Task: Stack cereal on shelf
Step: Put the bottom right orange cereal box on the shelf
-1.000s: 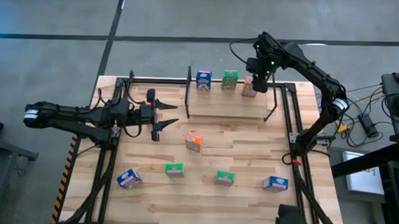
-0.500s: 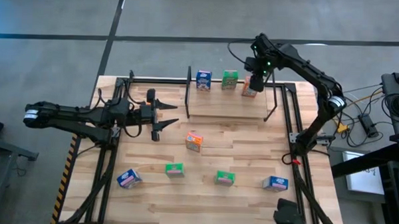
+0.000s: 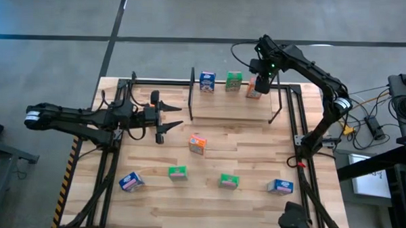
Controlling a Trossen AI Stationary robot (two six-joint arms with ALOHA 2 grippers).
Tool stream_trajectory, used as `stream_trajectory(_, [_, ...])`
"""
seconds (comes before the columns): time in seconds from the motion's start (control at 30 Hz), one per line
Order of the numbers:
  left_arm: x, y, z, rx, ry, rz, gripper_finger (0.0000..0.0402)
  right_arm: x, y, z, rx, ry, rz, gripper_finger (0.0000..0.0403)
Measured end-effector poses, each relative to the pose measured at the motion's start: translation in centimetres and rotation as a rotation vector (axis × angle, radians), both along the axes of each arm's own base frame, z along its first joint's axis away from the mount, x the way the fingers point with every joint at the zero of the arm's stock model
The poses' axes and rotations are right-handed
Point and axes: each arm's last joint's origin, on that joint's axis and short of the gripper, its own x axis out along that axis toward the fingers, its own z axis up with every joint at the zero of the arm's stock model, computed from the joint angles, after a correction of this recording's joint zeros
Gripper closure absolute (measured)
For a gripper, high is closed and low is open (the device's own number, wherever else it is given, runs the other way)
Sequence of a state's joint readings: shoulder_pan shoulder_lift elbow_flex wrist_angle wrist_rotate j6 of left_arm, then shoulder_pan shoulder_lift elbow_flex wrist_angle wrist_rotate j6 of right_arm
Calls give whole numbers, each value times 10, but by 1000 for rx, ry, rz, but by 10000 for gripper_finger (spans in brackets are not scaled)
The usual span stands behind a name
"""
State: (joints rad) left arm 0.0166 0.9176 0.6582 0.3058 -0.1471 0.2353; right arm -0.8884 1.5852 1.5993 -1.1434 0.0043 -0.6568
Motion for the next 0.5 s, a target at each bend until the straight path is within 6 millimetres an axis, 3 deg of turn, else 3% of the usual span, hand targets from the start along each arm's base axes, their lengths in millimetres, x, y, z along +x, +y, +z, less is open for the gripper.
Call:
stream_trajectory(0.27, [0,0,0,-8,-2,-1,210,-1,0,0,-5,13,-7,193])
stream_trajectory(0.5, [0,0,1,-8,-3,0,210,-3,4,12,8,32,10,193])
